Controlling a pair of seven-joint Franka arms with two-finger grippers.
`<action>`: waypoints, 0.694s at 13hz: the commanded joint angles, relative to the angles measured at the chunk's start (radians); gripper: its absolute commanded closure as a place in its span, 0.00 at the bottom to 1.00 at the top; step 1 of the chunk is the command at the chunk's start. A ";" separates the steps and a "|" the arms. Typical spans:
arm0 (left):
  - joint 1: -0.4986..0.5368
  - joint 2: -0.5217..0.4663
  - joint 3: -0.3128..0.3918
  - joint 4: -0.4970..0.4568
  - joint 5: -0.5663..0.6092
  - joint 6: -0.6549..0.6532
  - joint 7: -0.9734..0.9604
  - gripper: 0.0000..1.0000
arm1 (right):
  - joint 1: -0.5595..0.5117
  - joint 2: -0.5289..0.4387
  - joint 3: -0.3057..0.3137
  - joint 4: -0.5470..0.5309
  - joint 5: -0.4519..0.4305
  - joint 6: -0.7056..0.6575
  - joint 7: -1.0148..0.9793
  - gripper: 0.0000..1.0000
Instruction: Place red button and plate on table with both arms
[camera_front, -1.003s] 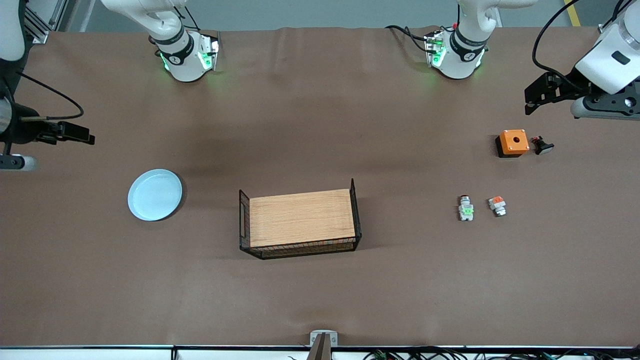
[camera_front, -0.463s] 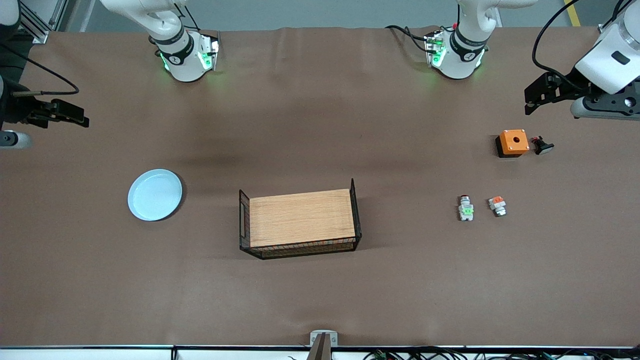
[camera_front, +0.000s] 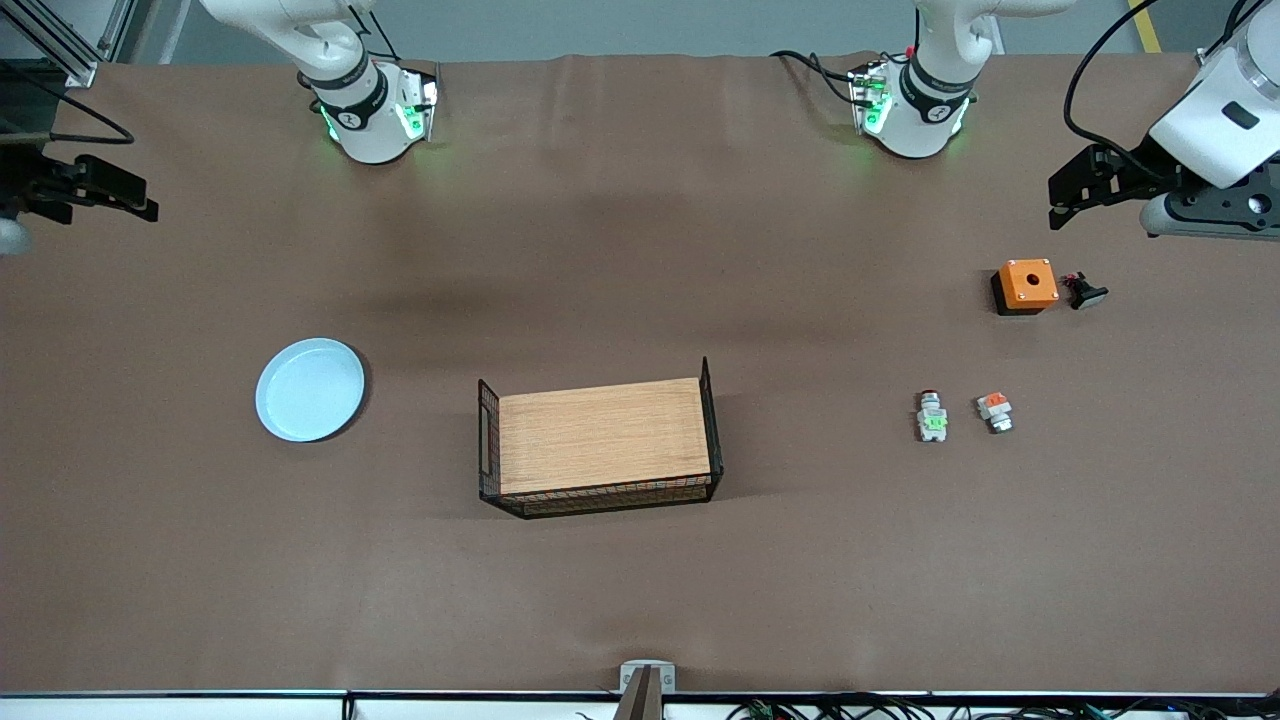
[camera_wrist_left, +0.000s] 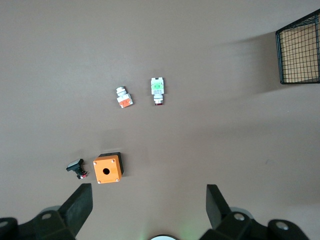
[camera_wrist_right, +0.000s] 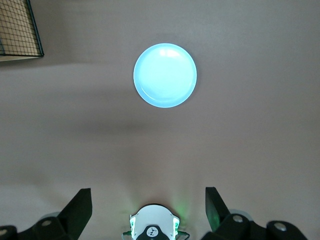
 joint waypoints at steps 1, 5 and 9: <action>-0.005 -0.018 -0.003 -0.006 0.008 0.006 -0.017 0.00 | 0.001 0.005 -0.001 0.064 -0.009 -0.019 0.006 0.00; -0.005 -0.016 -0.003 -0.005 0.008 0.006 -0.017 0.00 | 0.001 0.006 -0.001 0.074 -0.014 -0.013 0.005 0.00; -0.006 -0.016 -0.003 -0.005 0.008 0.006 -0.017 0.00 | 0.003 0.008 -0.001 0.074 -0.018 0.006 0.005 0.00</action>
